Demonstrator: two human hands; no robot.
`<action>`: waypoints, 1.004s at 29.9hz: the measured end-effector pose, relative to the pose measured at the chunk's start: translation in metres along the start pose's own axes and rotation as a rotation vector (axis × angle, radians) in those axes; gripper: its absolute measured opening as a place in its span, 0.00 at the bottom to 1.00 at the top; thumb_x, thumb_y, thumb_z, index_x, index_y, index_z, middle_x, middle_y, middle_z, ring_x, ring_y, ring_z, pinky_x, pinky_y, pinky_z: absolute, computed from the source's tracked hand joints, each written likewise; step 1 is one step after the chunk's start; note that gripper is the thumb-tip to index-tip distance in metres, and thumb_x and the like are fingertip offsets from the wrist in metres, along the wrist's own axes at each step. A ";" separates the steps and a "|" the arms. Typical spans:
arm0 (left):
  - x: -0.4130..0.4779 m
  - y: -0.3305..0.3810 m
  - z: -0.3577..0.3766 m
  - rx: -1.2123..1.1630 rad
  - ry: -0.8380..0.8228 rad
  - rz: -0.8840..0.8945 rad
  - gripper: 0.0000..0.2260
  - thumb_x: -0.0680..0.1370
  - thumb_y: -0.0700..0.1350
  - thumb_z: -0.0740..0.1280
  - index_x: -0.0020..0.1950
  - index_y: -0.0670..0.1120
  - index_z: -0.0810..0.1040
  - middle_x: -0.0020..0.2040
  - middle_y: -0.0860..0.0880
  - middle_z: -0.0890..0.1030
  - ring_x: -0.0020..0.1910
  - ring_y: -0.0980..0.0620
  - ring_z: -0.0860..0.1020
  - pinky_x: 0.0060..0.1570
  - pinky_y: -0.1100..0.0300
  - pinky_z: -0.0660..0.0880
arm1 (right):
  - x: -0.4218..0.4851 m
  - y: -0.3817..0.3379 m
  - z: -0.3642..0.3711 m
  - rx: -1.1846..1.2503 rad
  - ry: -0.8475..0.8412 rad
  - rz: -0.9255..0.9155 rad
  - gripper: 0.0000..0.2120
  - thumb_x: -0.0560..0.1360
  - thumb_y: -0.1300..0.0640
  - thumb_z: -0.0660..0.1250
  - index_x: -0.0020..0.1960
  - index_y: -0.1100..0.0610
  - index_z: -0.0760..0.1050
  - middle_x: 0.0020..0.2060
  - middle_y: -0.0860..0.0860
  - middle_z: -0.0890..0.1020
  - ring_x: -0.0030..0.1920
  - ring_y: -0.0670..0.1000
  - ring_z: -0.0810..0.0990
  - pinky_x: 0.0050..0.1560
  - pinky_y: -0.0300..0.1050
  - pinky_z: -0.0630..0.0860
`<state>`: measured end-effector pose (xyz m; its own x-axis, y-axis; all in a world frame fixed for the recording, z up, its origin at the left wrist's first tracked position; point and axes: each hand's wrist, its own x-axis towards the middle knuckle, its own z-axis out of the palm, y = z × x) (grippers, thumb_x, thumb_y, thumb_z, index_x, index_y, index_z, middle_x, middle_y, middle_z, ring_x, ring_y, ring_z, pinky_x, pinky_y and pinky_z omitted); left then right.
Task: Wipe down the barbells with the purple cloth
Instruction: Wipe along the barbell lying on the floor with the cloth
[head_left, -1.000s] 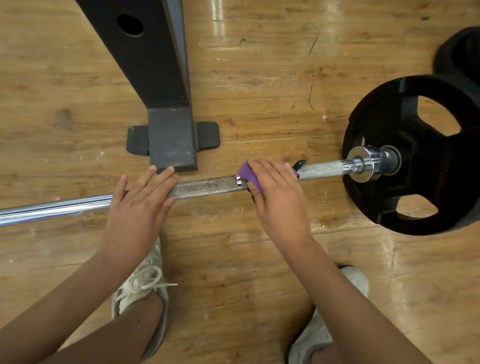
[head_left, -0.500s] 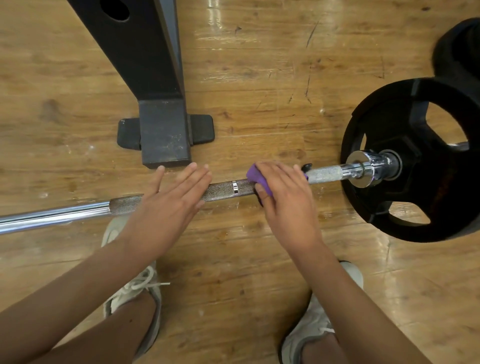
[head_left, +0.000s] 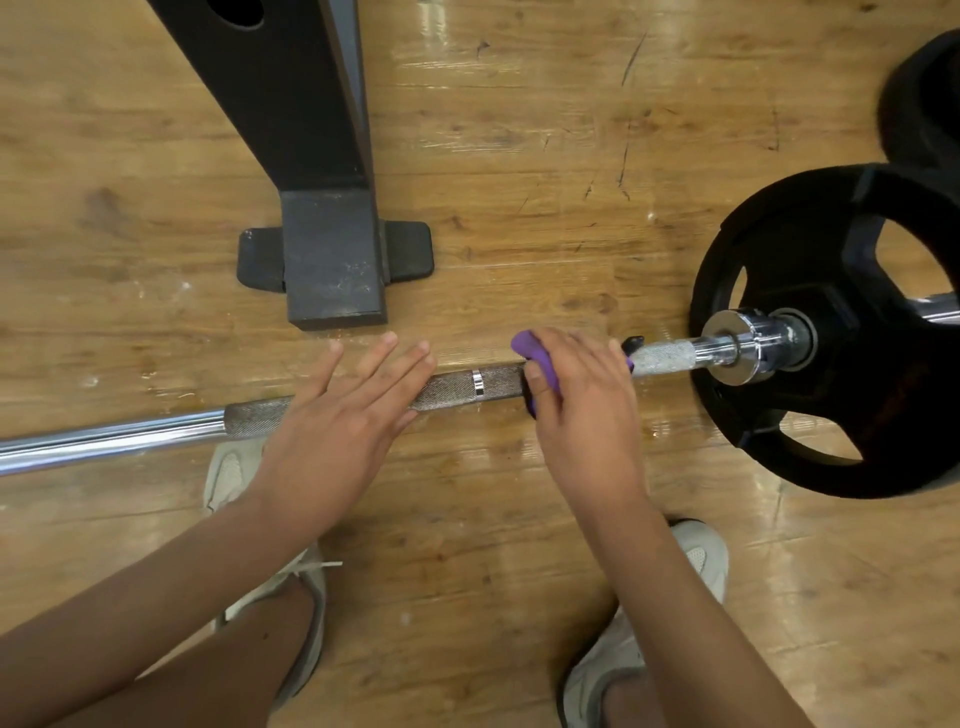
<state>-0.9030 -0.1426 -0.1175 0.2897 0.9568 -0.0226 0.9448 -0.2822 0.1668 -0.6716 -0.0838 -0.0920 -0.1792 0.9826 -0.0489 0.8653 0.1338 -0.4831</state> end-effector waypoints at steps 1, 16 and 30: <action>0.000 0.001 0.000 -0.003 -0.004 0.001 0.23 0.84 0.51 0.52 0.79 0.47 0.66 0.78 0.50 0.67 0.77 0.47 0.63 0.75 0.40 0.60 | -0.002 -0.007 0.003 -0.007 0.011 0.012 0.14 0.83 0.53 0.60 0.67 0.53 0.76 0.62 0.46 0.80 0.65 0.52 0.73 0.73 0.59 0.62; -0.020 0.006 -0.010 -0.112 -0.164 0.062 0.27 0.84 0.43 0.54 0.83 0.47 0.52 0.83 0.52 0.53 0.82 0.52 0.45 0.77 0.41 0.39 | -0.036 -0.008 0.013 0.052 0.066 0.036 0.18 0.82 0.58 0.64 0.72 0.55 0.74 0.69 0.48 0.77 0.75 0.53 0.65 0.79 0.52 0.52; -0.049 0.020 -0.009 -0.279 -0.285 0.050 0.27 0.83 0.53 0.48 0.83 0.52 0.49 0.82 0.59 0.50 0.81 0.57 0.43 0.75 0.40 0.47 | -0.063 -0.015 0.020 0.000 0.050 -0.039 0.15 0.80 0.54 0.66 0.65 0.55 0.77 0.61 0.49 0.82 0.70 0.56 0.73 0.75 0.49 0.56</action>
<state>-0.8997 -0.1944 -0.1037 0.4019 0.8738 -0.2738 0.8620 -0.2602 0.4350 -0.6826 -0.1506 -0.0989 -0.1890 0.9819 0.0131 0.8582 0.1716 -0.4838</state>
